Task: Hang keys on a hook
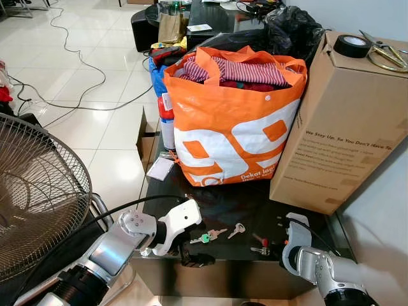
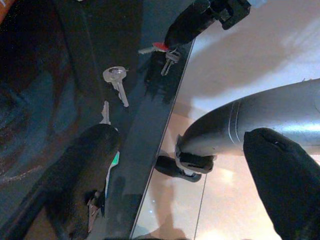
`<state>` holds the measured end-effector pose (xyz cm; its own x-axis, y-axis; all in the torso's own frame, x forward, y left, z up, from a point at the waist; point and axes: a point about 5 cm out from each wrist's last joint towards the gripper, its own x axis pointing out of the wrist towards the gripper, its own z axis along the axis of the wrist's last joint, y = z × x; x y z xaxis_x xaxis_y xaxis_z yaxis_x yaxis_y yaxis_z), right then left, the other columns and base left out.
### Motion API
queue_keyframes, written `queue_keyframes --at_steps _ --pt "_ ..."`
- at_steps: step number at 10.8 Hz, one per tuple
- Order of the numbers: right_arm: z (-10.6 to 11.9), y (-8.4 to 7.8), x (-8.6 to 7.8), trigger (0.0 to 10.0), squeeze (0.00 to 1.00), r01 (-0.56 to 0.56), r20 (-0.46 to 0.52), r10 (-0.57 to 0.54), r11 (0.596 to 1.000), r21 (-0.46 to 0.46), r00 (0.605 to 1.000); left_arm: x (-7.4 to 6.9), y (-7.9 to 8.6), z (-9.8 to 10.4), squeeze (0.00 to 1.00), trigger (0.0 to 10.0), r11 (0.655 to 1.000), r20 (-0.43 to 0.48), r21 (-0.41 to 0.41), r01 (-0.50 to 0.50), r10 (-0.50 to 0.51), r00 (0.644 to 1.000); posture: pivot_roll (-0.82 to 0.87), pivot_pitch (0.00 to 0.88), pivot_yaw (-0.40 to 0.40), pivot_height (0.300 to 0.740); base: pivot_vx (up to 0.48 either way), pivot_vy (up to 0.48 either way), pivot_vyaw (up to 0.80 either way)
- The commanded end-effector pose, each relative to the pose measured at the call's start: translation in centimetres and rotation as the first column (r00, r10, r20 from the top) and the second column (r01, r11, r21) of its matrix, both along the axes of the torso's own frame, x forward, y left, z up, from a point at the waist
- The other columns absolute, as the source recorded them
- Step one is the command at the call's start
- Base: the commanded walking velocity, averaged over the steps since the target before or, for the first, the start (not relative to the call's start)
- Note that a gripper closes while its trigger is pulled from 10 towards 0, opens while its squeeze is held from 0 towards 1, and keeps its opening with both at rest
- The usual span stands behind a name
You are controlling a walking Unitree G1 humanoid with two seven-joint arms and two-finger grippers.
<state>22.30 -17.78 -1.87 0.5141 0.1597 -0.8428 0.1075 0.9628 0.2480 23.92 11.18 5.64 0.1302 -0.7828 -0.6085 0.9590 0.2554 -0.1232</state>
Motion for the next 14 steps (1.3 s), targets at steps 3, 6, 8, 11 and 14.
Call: queue_keyframes --at_steps 3,6,8,11,14 --pt "1.1 -0.1 1.9 0.0 0.0 -0.021 0.089 0.025 0.999 -0.039 0.996 0.2 -0.1 0.0 0.0 10.0 1.0 0.006 0.016 0.005 -0.006 1.0 -0.21 0.0 -0.005 0.74 0.0 0.0 0.0" --pt "1.8 0.1 2.9 0.0 0.0 -0.077 0.144 0.09 0.992 -0.096 0.985 0.2 -0.1 0.0 0.0 10.0 1.0 0.006 0.016 0.002 -0.002 1.0 -0.21 0.0 -0.005 0.74 0.0 0.0 0.0" --pt "1.6 0.3 2.8 10.0 0.0 -0.158 0.125 0.175 0.978 -0.135 0.977 0.2 -0.1 0.1 0.0 10.0 1.0 0.008 0.016 0.003 -0.003 1.0 -0.21 0.0 -0.007 0.74 0.0 0.0 0.0" --pt "1.1 -0.2 2.7 10.0 1.0 -0.129 0.095 0.145 0.979 -0.158 0.985 0.3 -0.2 0.1 0.0 10.0 1.0 0.011 0.016 0.004 -0.004 1.0 -0.21 0.0 -0.008 0.74 0.0 0.0 0.0" --pt "1.0 -0.3 2.5 10.0 1.0 -0.118 0.087 0.13 0.984 -0.131 0.988 0.3 -0.2 0.1 0.0 10.0 1.0 0.012 0.015 0.006 -0.006 1.0 -0.22 0.0 -0.008 0.74 0.0 0.0 0.0"
